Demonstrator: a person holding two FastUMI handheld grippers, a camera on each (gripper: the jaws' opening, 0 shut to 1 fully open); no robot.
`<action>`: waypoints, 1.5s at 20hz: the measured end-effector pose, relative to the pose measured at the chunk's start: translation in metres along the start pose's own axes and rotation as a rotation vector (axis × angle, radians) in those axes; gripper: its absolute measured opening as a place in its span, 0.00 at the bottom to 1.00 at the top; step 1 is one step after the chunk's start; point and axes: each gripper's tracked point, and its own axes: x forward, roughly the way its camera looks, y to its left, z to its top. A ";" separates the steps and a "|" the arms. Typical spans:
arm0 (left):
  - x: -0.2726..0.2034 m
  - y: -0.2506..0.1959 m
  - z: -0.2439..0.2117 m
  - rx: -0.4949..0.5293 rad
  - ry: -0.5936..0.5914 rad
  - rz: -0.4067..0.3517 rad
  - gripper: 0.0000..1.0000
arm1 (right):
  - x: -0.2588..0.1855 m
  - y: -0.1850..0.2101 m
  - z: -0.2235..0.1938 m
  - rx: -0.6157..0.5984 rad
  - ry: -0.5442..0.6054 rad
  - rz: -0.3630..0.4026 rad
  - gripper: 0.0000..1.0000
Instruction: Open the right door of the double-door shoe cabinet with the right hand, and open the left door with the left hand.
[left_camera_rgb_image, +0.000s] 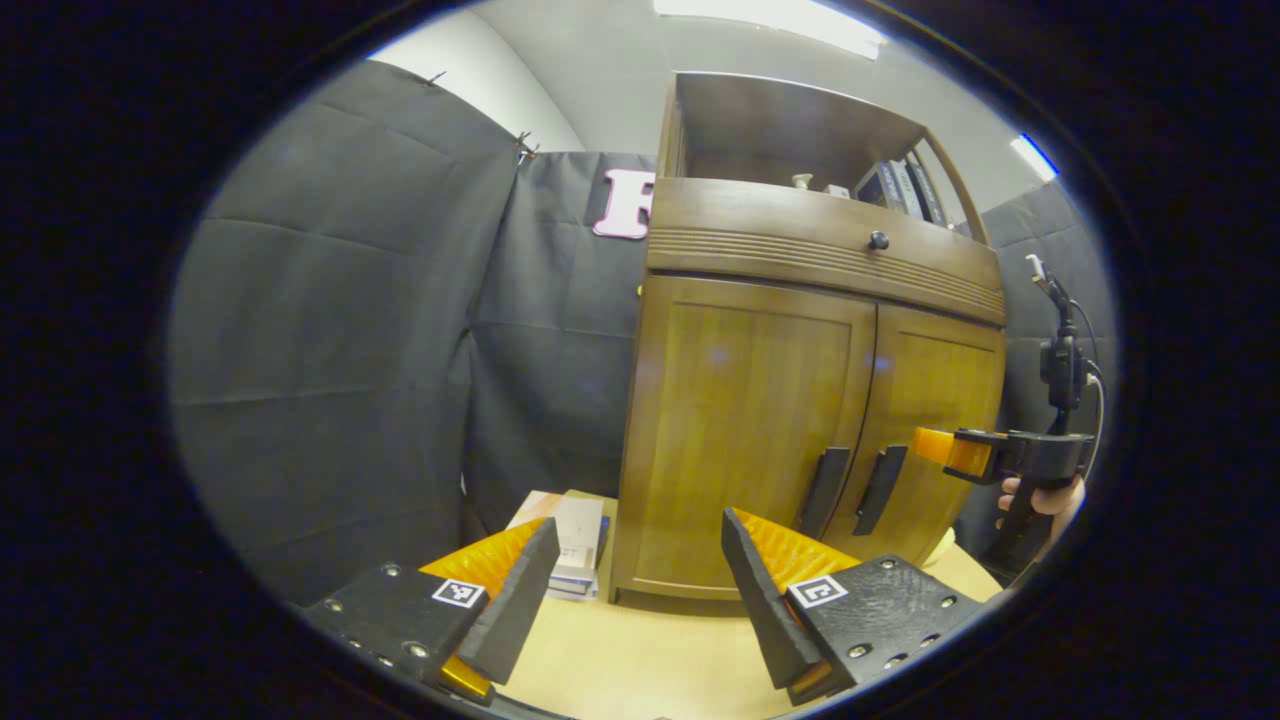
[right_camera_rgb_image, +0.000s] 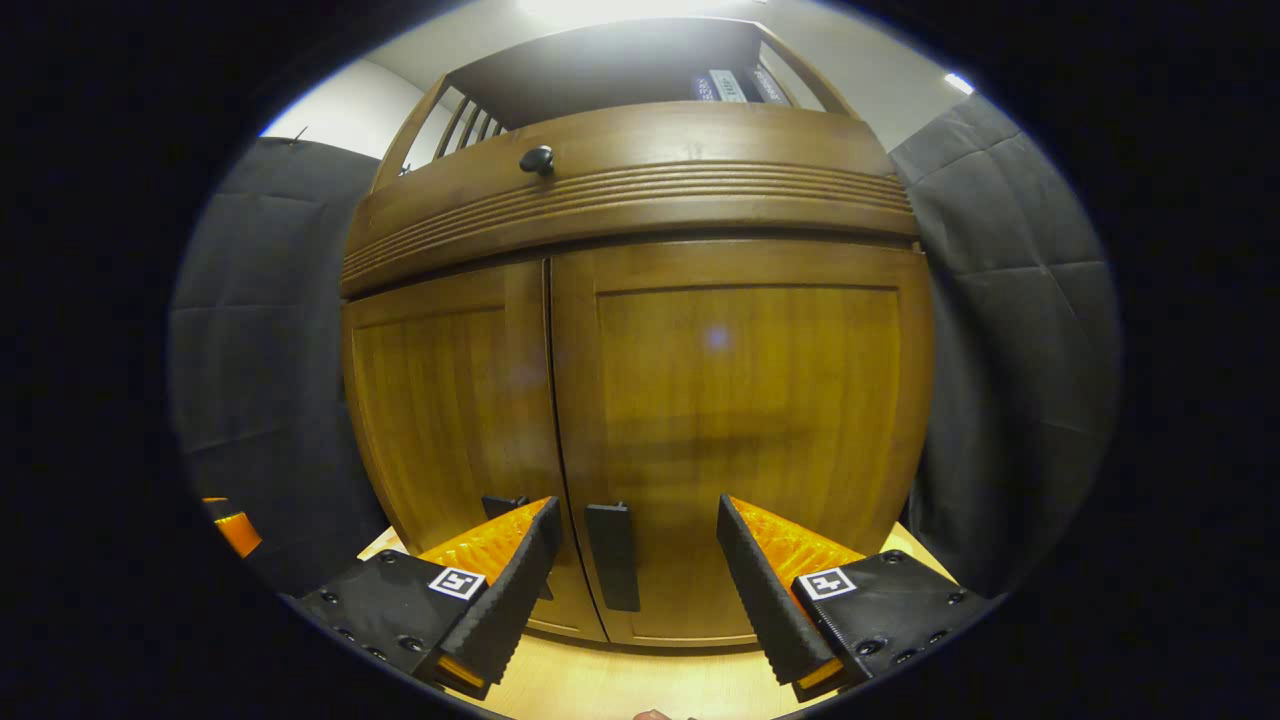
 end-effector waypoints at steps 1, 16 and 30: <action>-0.002 0.001 -0.001 0.001 0.005 0.015 0.92 | 0.006 0.004 -0.004 -0.002 0.006 0.009 0.98; -0.004 0.007 -0.014 0.002 0.072 0.113 0.93 | 0.074 0.004 -0.040 -0.045 0.078 -0.028 0.70; 0.004 -0.003 -0.017 0.004 0.058 -0.004 0.92 | 0.067 0.011 -0.044 -0.043 0.129 0.073 0.19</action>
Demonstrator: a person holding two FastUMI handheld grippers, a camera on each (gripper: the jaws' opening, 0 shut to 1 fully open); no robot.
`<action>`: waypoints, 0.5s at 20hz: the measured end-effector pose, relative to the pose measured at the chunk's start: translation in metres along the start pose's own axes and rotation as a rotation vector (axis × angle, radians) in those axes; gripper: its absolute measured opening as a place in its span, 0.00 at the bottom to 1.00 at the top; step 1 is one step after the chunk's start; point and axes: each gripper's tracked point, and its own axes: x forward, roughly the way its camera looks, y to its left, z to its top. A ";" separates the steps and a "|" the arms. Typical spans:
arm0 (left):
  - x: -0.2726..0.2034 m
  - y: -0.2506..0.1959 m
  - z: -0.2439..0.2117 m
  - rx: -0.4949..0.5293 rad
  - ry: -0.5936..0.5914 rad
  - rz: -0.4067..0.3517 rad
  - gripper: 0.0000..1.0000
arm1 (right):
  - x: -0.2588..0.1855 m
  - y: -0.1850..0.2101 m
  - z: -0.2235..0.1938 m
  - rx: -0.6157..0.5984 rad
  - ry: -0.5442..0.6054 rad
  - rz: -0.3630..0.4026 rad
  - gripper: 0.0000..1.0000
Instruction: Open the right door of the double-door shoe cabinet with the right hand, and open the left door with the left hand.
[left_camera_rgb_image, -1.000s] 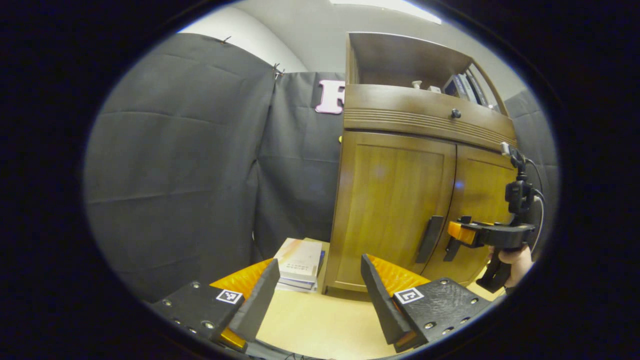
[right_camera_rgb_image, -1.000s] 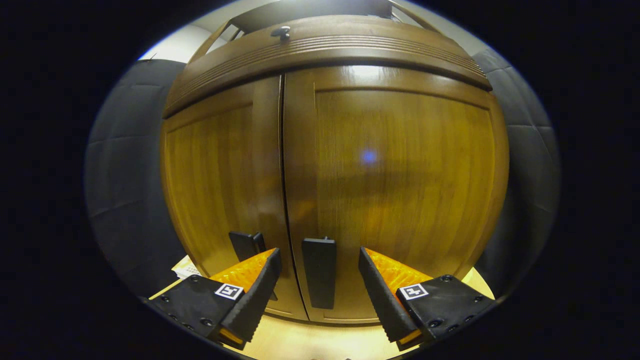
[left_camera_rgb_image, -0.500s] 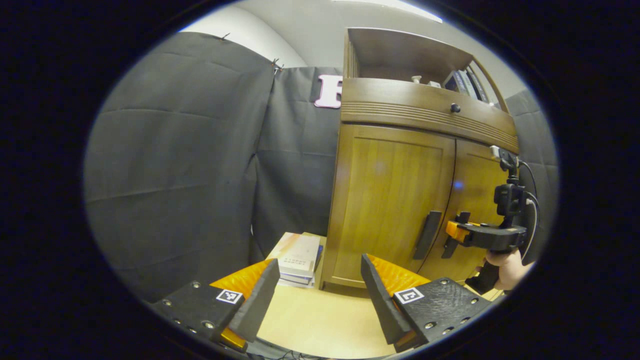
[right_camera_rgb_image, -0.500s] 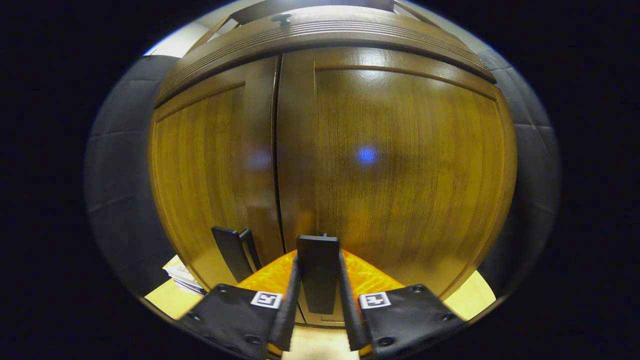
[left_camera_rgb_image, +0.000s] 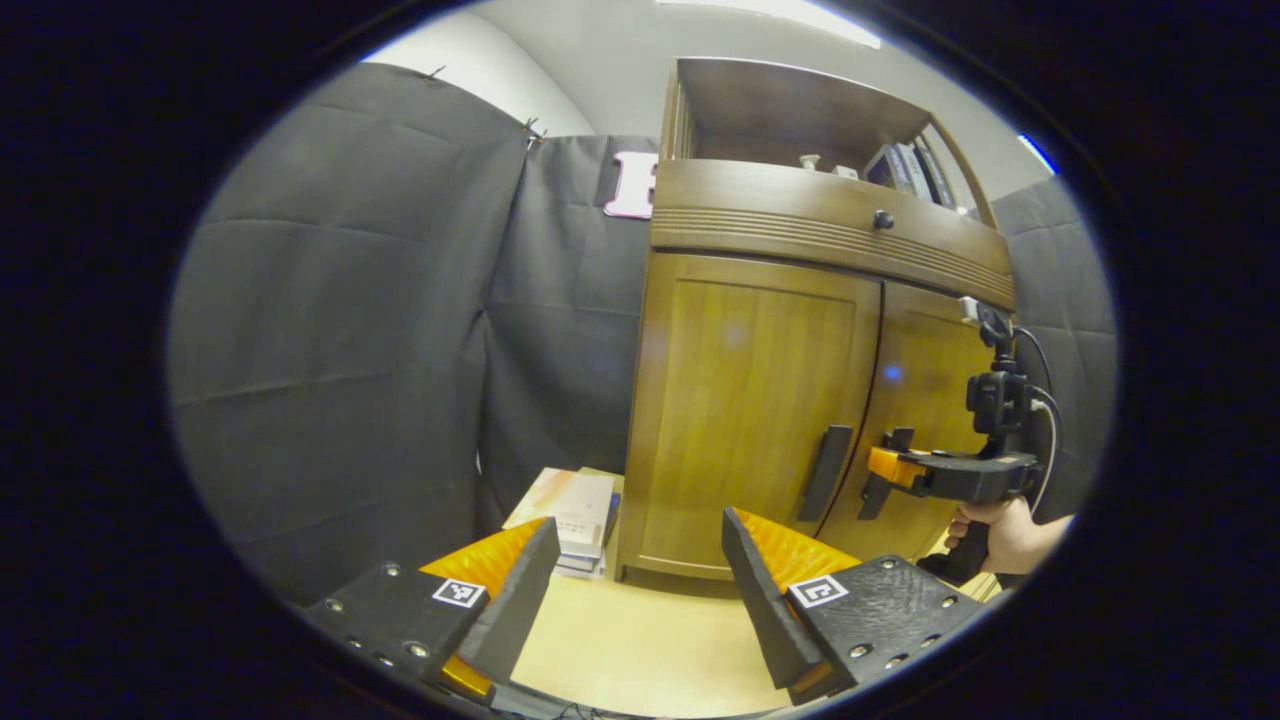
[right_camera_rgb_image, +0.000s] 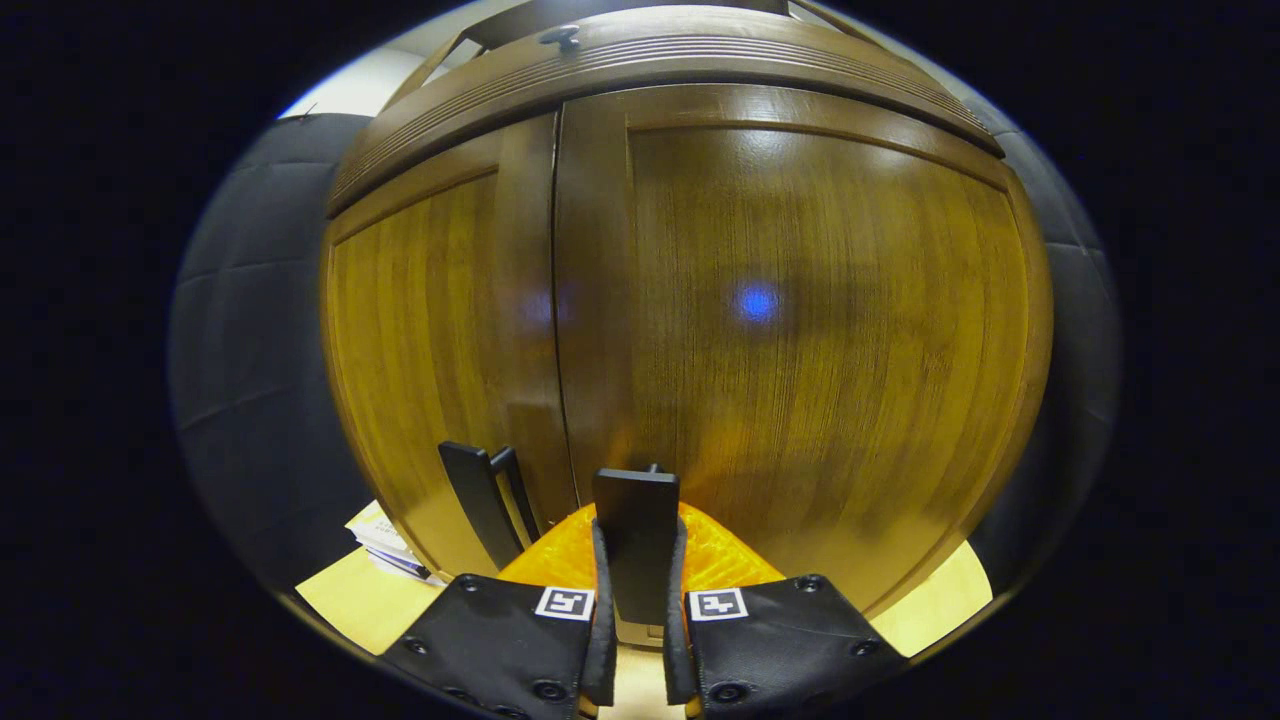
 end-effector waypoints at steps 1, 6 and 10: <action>0.000 -0.001 0.001 0.001 -0.001 -0.011 0.92 | -0.003 0.001 0.001 0.001 0.002 0.002 0.19; 0.002 -0.005 0.000 0.002 -0.019 -0.057 0.93 | -0.019 0.002 0.001 0.010 0.015 0.005 0.19; 0.002 -0.008 0.000 -0.015 -0.020 -0.071 0.92 | -0.031 0.002 -0.001 0.009 0.014 0.000 0.19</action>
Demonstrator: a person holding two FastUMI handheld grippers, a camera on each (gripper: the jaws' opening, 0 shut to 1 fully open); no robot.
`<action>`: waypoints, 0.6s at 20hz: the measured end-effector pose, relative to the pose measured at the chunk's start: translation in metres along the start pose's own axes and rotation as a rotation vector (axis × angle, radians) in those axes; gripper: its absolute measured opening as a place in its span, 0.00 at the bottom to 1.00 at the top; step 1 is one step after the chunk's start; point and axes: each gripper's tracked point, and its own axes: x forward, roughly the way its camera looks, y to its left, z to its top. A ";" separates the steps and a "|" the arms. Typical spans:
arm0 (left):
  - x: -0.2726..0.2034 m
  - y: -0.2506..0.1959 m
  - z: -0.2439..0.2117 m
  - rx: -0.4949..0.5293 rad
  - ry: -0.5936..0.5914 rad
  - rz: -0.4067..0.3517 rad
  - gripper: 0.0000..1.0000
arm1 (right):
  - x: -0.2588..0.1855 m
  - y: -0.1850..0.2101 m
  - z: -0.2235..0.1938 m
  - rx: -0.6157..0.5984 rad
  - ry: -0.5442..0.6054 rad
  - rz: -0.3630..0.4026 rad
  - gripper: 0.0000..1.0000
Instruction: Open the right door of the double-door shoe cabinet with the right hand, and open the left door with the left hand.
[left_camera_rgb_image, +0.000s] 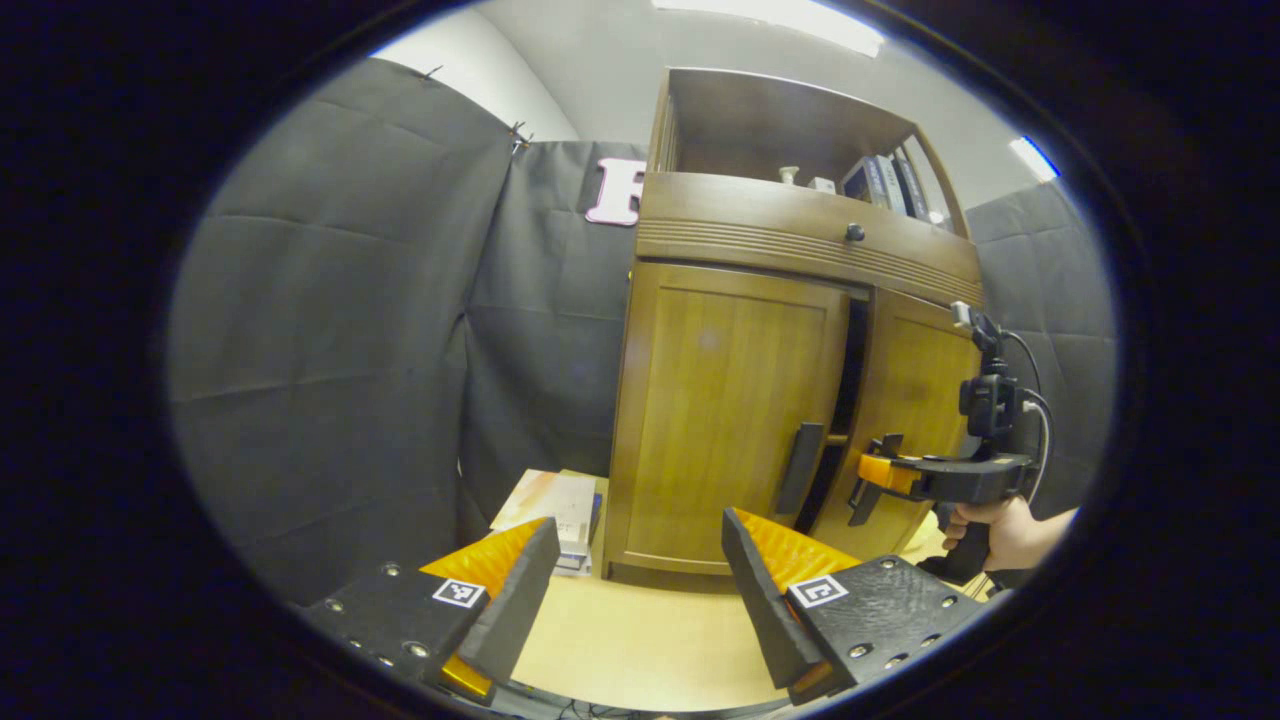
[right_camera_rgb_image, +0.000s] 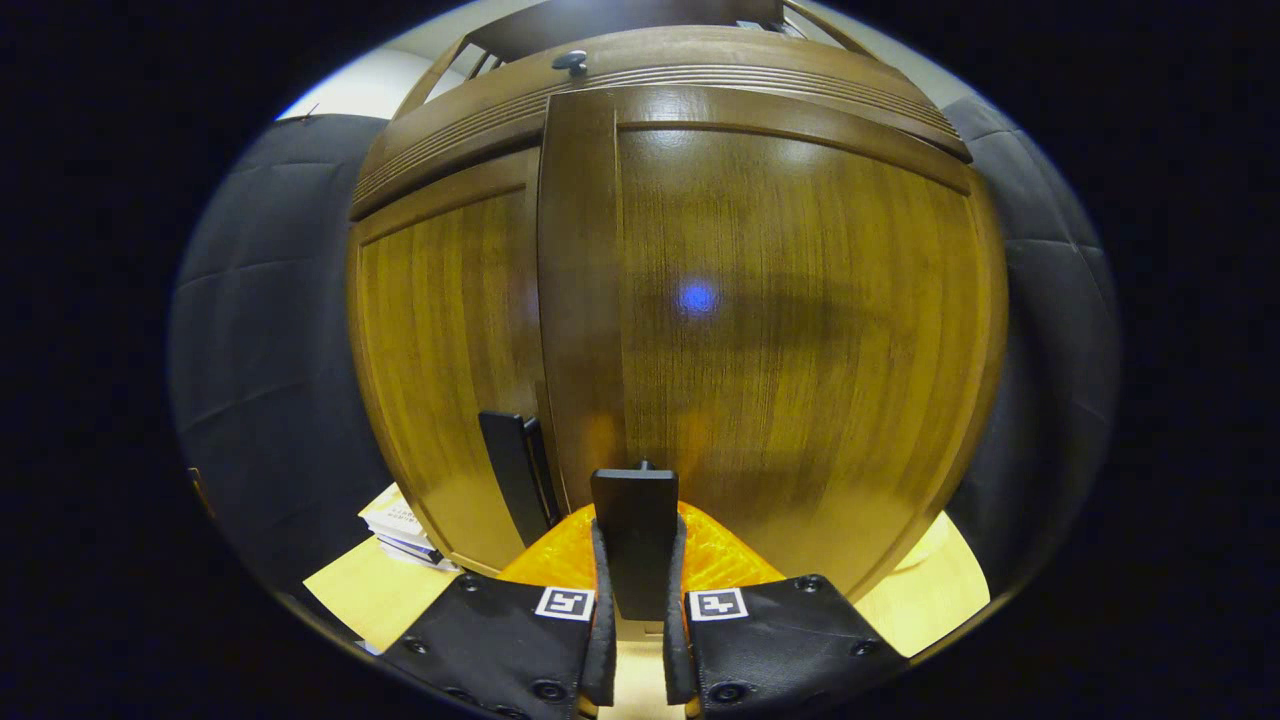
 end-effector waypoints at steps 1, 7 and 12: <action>-0.002 -0.001 0.001 -0.009 0.002 -0.006 0.92 | -0.003 -0.001 -0.001 -0.002 -0.001 -0.003 0.19; -0.006 -0.004 0.003 -0.009 -0.006 -0.059 0.92 | -0.016 -0.002 -0.005 -0.002 -0.014 -0.012 0.20; -0.010 -0.009 -0.001 -0.007 -0.005 -0.124 0.92 | -0.028 -0.005 -0.007 0.016 -0.028 -0.038 0.19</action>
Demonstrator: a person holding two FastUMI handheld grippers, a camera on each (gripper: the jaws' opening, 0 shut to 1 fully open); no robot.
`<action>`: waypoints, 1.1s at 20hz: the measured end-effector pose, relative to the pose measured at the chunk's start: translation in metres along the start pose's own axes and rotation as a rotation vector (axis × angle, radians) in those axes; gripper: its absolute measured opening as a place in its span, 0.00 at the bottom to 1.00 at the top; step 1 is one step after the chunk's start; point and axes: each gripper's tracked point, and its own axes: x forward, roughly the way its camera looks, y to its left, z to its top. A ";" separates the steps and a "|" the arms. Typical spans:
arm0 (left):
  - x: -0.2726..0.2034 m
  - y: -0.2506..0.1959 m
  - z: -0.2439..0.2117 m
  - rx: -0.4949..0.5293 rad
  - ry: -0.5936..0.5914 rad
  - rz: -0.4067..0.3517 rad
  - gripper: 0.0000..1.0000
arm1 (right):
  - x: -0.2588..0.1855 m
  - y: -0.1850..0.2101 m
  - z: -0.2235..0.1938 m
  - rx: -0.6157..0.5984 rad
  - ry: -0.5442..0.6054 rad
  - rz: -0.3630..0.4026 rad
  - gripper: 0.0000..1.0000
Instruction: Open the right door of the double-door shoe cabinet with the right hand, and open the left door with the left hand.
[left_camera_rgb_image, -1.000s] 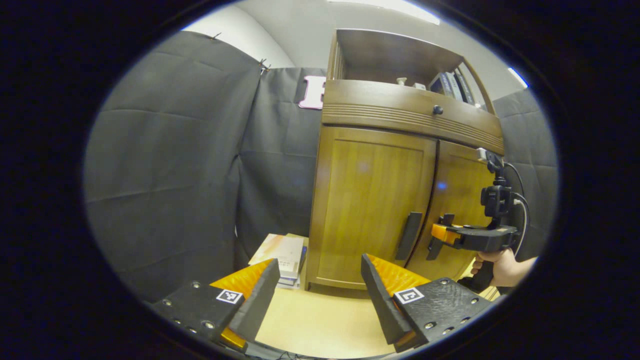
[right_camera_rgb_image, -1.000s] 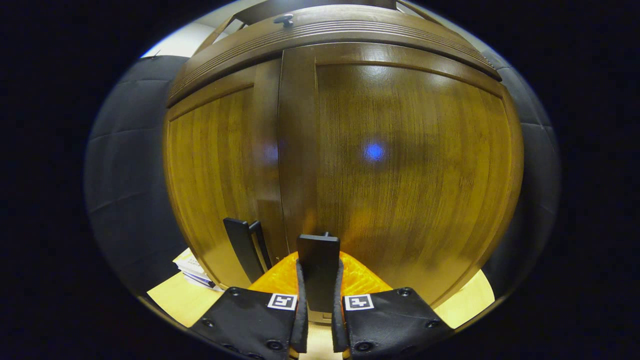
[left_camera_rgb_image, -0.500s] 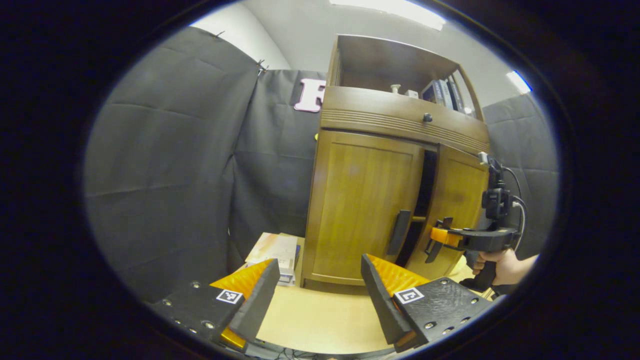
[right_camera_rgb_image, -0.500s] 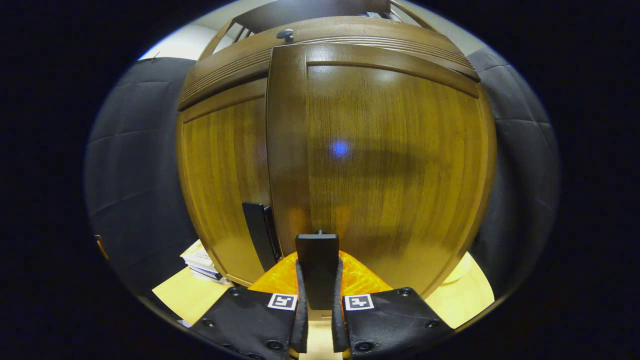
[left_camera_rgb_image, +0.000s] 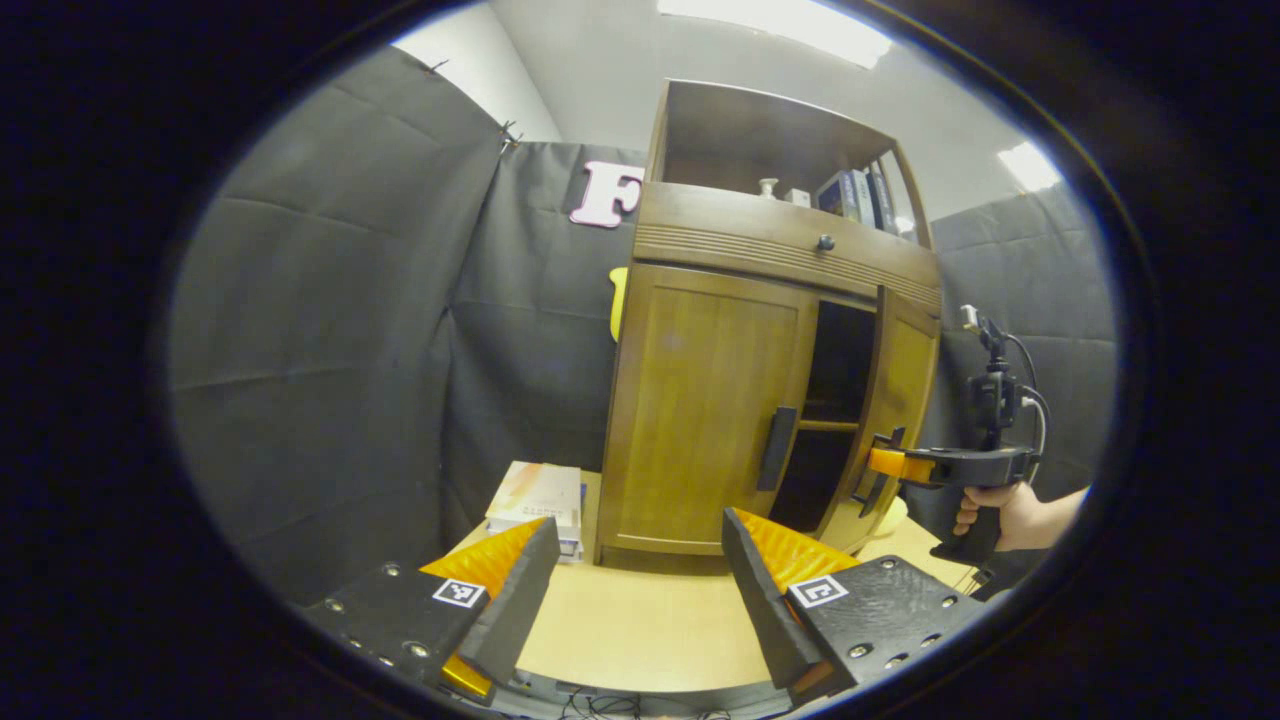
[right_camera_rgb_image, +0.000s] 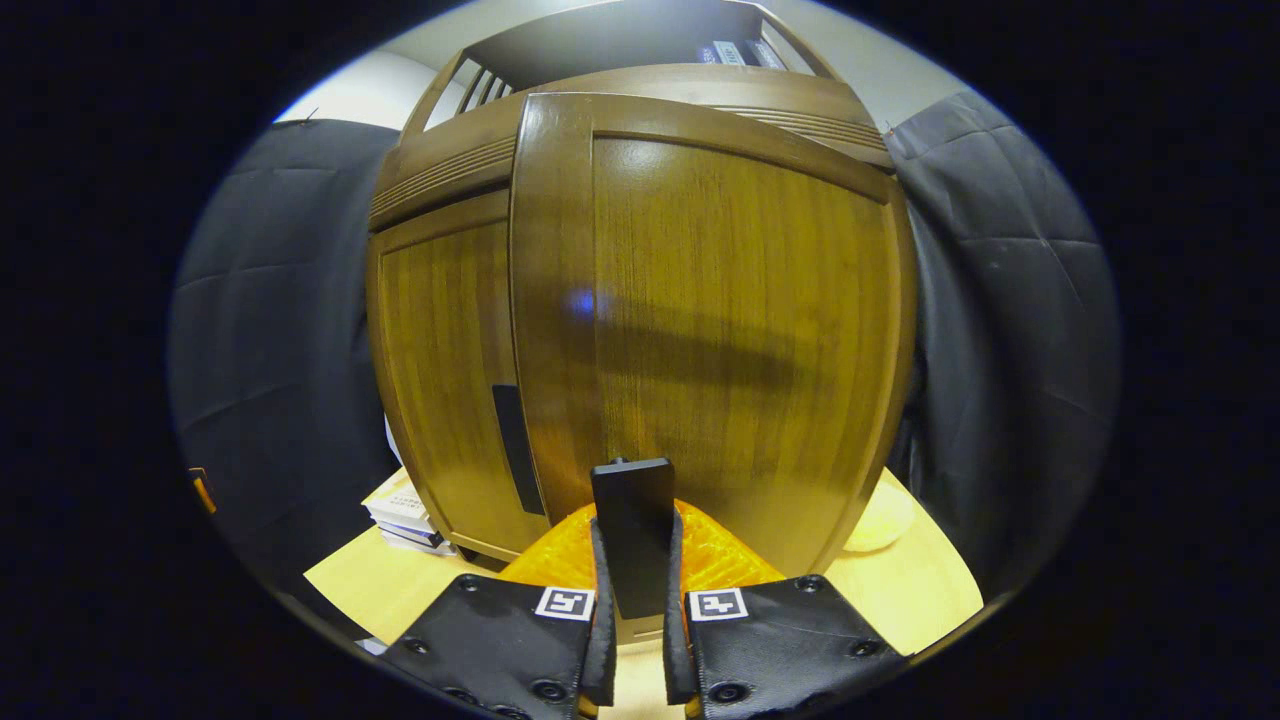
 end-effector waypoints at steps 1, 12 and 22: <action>0.000 -0.001 -0.001 -0.005 0.009 -0.009 0.92 | -0.001 0.000 0.000 0.004 -0.003 -0.007 0.19; 0.005 -0.009 0.004 0.033 0.008 -0.039 0.92 | -0.020 -0.014 0.006 0.046 -0.027 0.001 0.19; 0.013 -0.039 0.004 0.062 0.006 -0.084 0.92 | -0.026 -0.028 0.006 0.017 -0.041 0.031 0.20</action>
